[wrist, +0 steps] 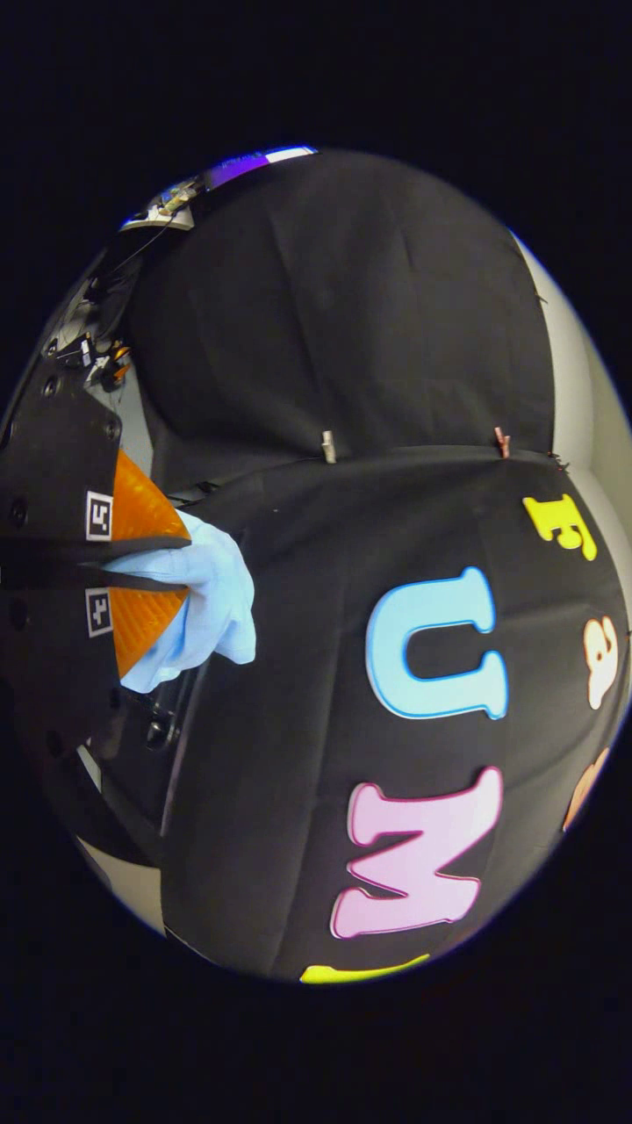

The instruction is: Put the clothes into the washing machine and then close the washing machine lid.

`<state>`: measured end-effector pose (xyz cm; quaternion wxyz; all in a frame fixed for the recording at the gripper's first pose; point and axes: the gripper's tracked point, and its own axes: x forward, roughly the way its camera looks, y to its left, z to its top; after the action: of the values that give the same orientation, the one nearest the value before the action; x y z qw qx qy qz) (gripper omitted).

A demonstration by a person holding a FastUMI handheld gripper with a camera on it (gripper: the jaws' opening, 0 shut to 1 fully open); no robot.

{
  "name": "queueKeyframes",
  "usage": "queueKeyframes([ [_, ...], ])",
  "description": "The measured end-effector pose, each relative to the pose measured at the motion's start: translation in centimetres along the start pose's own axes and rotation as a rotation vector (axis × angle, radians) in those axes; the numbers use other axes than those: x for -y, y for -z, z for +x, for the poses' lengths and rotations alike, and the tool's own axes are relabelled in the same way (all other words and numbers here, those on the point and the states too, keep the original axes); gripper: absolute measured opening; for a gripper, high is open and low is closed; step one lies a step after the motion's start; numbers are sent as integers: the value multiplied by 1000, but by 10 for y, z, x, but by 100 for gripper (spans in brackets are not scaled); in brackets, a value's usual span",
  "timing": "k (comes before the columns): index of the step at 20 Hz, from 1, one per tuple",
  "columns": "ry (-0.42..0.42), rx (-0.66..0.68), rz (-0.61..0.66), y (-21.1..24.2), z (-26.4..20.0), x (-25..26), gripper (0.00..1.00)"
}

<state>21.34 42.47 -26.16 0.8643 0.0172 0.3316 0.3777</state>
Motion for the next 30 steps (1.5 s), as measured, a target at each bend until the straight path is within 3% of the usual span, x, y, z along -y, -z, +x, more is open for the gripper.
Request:
queueKeyframes([
  [4, -26, -152, -22, 58, 30, 3, 5],
  [10, 1, -416, -23, 137, 41, 12, 5],
  [17, 5, -497, 2, 160, 42, 12, 6],
  [20, -25, -482, -5, 152, 38, 4, 20],
  [26, -71, -312, -145, 119, 38, -12, 100],
  [30, -96, -162, -167, 83, 34, -25, 100],
])
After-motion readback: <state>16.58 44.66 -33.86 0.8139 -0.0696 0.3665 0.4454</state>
